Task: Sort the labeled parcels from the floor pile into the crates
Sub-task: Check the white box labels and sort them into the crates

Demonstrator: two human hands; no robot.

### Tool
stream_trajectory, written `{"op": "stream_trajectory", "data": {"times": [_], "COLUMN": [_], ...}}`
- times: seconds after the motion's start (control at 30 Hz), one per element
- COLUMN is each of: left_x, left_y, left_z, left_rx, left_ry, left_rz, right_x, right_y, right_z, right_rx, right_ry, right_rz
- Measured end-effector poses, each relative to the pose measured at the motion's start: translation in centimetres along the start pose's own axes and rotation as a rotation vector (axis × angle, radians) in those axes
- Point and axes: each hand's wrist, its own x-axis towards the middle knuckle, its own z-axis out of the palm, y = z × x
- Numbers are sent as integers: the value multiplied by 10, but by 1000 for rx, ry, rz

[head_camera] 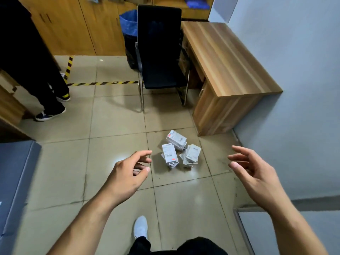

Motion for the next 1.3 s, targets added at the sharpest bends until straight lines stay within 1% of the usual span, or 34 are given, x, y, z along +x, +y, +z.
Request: {"op": "stream_trajectory", "data": {"times": [0.13, 0.33, 0.47, 0.63, 0.7, 0.77, 0.9, 1.0, 1.07, 1.2, 1.3], "left_x": [61, 144, 218, 326, 362, 392, 419, 435, 447, 483, 519], "left_y": [1, -5, -1, -23, -53, -102, -232, -339, -377, -461, -500], "left_z": [11, 62, 99, 150, 175, 202, 255, 299, 316, 363, 393], "left_rx": [14, 66, 176, 253, 289, 325, 387, 372, 367, 359, 339], "left_ry": [-34, -78, -105, -23, 2, 14, -32, -71, -62, -22, -33], "left_rz": [-38, -181, -197, -222, -243, -319, -631, -791, -813, -769, -703], "right_x": [28, 98, 168, 263, 296, 325, 368, 395, 409, 432, 452], "right_y": [12, 58, 116, 210, 248, 286, 375, 452, 478, 545, 573], "right_z": [7, 7, 18, 68, 97, 128, 204, 281, 314, 395, 433], "right_rx": [-13, 55, 106, 40, -17, -69, -122, -174, -190, -202, -167], "right_ry": [-30, -17, -63, -213, -275, -330, -423, -495, -507, -513, -447], "right_rz": [76, 153, 193, 227, 207, 190, 201, 195, 198, 195, 187]}}
